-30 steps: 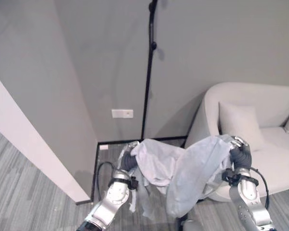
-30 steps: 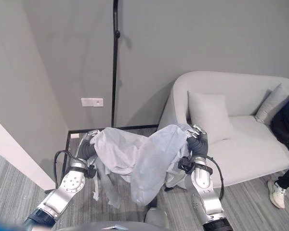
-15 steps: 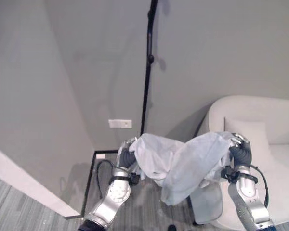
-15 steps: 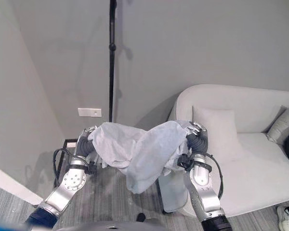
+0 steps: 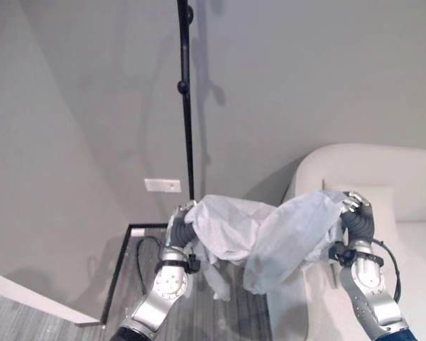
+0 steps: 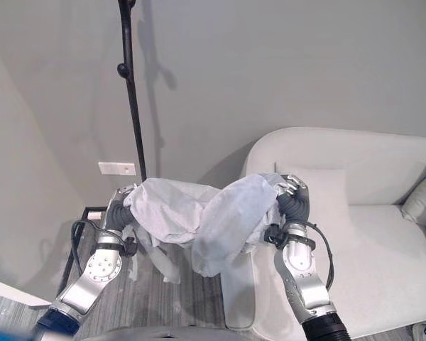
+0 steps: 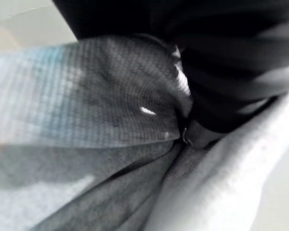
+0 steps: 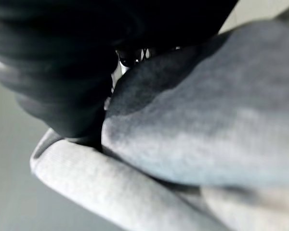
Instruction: Hang the clothes on the sofa on the clothes rack.
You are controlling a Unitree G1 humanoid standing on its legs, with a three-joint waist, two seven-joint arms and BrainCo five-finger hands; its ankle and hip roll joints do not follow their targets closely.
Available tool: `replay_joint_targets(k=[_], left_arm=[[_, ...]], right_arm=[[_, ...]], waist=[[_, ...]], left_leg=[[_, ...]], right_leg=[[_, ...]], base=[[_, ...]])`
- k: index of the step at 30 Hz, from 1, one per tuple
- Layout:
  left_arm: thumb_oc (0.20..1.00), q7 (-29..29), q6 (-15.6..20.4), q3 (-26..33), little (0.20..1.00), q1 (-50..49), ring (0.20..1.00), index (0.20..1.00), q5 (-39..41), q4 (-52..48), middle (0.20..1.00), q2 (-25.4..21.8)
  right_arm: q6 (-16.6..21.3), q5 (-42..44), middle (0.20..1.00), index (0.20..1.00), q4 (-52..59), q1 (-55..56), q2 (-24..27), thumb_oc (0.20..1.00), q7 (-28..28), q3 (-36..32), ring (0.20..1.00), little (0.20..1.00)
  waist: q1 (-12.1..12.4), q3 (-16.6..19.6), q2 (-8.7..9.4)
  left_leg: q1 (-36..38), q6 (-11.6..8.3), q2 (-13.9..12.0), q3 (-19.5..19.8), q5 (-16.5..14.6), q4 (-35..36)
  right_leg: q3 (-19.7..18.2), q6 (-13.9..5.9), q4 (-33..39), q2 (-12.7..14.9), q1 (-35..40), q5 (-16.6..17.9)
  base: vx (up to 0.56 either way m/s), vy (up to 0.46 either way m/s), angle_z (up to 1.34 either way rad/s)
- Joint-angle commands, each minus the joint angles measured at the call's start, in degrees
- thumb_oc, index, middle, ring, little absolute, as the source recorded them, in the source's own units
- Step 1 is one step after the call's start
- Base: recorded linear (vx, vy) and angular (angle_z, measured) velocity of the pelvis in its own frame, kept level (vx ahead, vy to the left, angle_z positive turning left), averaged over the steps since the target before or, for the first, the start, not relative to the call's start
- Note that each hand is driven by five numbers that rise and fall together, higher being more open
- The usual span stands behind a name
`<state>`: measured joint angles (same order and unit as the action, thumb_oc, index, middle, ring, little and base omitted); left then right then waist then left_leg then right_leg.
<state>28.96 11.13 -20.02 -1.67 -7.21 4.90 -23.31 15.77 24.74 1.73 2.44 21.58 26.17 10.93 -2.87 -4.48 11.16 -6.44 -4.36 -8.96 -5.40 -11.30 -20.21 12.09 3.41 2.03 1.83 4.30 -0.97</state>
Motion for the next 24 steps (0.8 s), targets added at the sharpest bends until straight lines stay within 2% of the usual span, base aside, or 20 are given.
replay_joint_targets(k=[1, 2, 3, 5, 7, 11, 16, 17, 18, 19, 20, 22, 24], left_arm=[[0.2, 2.8, 3.6, 1.8, 0.2, 1.8, 0.2, 0.2, -0.9, -4.4, 0.2, -1.6], [0.2, 2.8, 3.6, 1.8, 0.2, 1.8, 0.2, 0.2, -0.9, -4.4, 0.2, -1.6], [0.2, 4.3, 3.8, 2.1, 0.2, 3.0, 0.2, 0.2, -1.1, -3.9, 0.2, -1.6], [0.2, 3.7, 3.6, 2.4, 0.2, 2.6, 0.2, 0.2, -2.8, -4.1, 0.2, -2.3], [0.2, 3.5, 3.3, 2.6, 0.2, 2.2, 0.2, 0.2, -3.6, -3.7, 0.2, -2.5], [0.2, 3.2, 3.1, 3.6, 0.2, 0.5, 0.2, 0.2, -3.9, -3.8, 0.2, -3.5], [0.2, 7.2, 3.2, 6.4, 0.2, 0.6, 0.2, 0.2, -5.6, -3.7, 0.2, -4.8], [0.2, 7.9, 2.9, 6.9, 0.2, 0.5, 0.2, 0.2, -5.9, -3.7, 0.2, -4.9], [0.2, 9.0, 2.4, 7.9, 0.2, 0.3, 0.2, 0.2, -6.8, -3.6, 0.2, -5.4], [0.2, 9.1, 2.4, 8.2, 0.2, 0.3, 0.2, 0.2, -7.3, -3.7, 0.2, -5.7], [0.2, 9.1, 2.3, 8.2, 0.2, 0.3, 0.2, 0.2, -7.3, -3.8, 0.2, -5.7], [0.2, 9.2, 2.3, 9.2, 0.2, 0.8, 0.2, 0.2, -9.0, -3.5, 0.2, -7.2], [0.2, 9.2, 2.3, 9.2, 0.2, 0.7, 0.2, 0.2, -9.0, -3.5, 0.2, -7.2]], right_arm=[[4.7, -1.0, 0.2, 0.2, 1.8, -3.1, 1.6, 0.2, 0.4, -4.3, 0.2, 0.2], [4.7, -1.0, 0.2, 0.2, 1.8, -3.1, 1.6, 0.2, 0.4, -4.3, 0.2, 0.2], [4.8, -1.0, 0.2, 0.2, 0.8, -4.7, 0.9, 0.2, 0.7, -3.6, 0.2, 0.2], [4.7, -0.8, 0.2, 0.2, 0.9, -3.8, 0.7, 0.2, 0.2, -3.9, 0.2, 0.2], [4.5, -0.8, 0.2, 0.2, 1.0, -3.0, 0.5, 0.2, 0.0, -4.1, 0.2, 0.2], [3.9, -1.1, 0.2, 0.2, 1.3, -0.7, -0.2, 0.2, -0.4, -5.1, 0.2, 0.2], [3.8, -2.4, 0.2, 0.2, 0.8, -2.2, -0.5, 0.2, 0.2, -5.7, 0.2, 0.2], [3.6, -2.7, 0.2, 0.2, 0.8, -2.5, -0.7, 0.2, 0.1, -5.7, 0.2, 0.2], [3.1, -3.7, 0.2, 0.2, 0.9, -3.3, -1.1, 0.2, 0.2, -5.5, 0.2, 0.2], [2.7, -4.1, 0.2, 0.2, 1.0, -3.4, -1.2, 0.2, -0.1, -5.5, 0.2, 0.2], [2.7, -4.1, 0.2, 0.2, 1.0, -3.4, -1.2, 0.2, -0.1, -5.5, 0.2, 0.2], [2.7, -5.0, 0.2, 0.2, 0.7, -3.0, -1.3, 0.2, -0.2, -6.5, 0.2, 0.2], [2.7, -5.0, 0.2, 0.2, 0.7, -3.1, -1.4, 0.2, -0.2, -6.5, 0.2, 0.2]], waist=[[1.5, 0.3, -2.46], [1.5, 0.3, -2.46], [3.0, -0.8, -3.35], [2.9, -0.5, -3.56], [3.1, 0.1, -3.63], [3.0, 1.9, -2.87], [3.2, 3.1, -2.83], [3.4, 3.2, -3.02], [3.5, 2.8, -4.09], [3.5, 2.4, -4.48], [3.5, 2.3, -4.42], [2.5, 1.6, -5.49], [2.4, 1.6, -5.39]], left_leg=[[-4.0, 0.57, 3.1, 2.2, 8.3, 7.1], [-4.0, 0.57, 3.1, 2.2, 8.3, 7.1], [-6.3, -0.71, 4.9, 8.0, 14.3, 14.7], [-6.6, -0.69, 2.7, 5.5, 16.0, 16.8], [-5.3, -0.44, 2.4, 4.9, 16.2, 17.7], [-3.7, 0.05, 2.7, 3.3, 14.9, 16.5], [-1.6, 1.72, 3.8, 0.6, 11.8, 15.5], [-0.7, 2.28, 4.0, -0.1, 11.2, 15.7], [2.0, 3.82, 4.3, -1.7, 10.0, 16.2], [3.3, 4.5, 4.6, -2.2, 9.7, 16.6], [3.4, 4.59, 4.7, -2.2, 9.8, 16.7], [6.4, 5.11, 5.2, -1.0, 9.6, 18.8], [6.5, 5.12, 5.3, -1.0, 9.8, 19.1]], right_leg=[[-1.8, -5.54, -1.1, 1.0, 0.0, -3.5], [-1.8, -5.54, -1.1, 1.0, 0.0, -3.5], [-3.8, -5.54, -0.9, -0.6, 1.8, -4.5], [-4.8, -5.35, -1.7, -1.1, 3.5, -6.0], [-5.3, -5.47, -1.5, -1.3, 4.3, -6.3], [-5.2, -6.17, -1.2, 0.6, 5.9, -7.1], [-6.7, -8.22, -3.9, 3.4, 4.9, -7.2], [-6.8, -8.61, -5.8, 3.8, 4.4, -7.4], [-5.5, -10.03, -13.7, 4.9, 1.6, -6.4], [-5.2, -11.16, -18.1, 5.5, 0.1, -5.1], [-5.3, -11.26, -18.6, 5.7, -0.2, -5.3], [-5.1, -12.87, -25.8, 7.3, -4.7, -1.6], [-5.0, -12.89, -26.1, 7.4, -4.9, -1.8]], base=[[0.04, 0.065, -0.06], [0.12, 0.092, -0.6], [0.21, 0.1, -0.6], [0.26, 0.133, -0.54], [0.2, 0.105, -0.68], [0.19, 0.128, -0.46], [0.12, 0.132, -0.08], [0.14, 0.202, -0.41], [0.13, 0.203, -0.79], [0.08, 0.156, -0.69], [0.04, 0.073, -0.71], [0.07, 0.031, -0.32], [0.05, -0.051, 0.02]])
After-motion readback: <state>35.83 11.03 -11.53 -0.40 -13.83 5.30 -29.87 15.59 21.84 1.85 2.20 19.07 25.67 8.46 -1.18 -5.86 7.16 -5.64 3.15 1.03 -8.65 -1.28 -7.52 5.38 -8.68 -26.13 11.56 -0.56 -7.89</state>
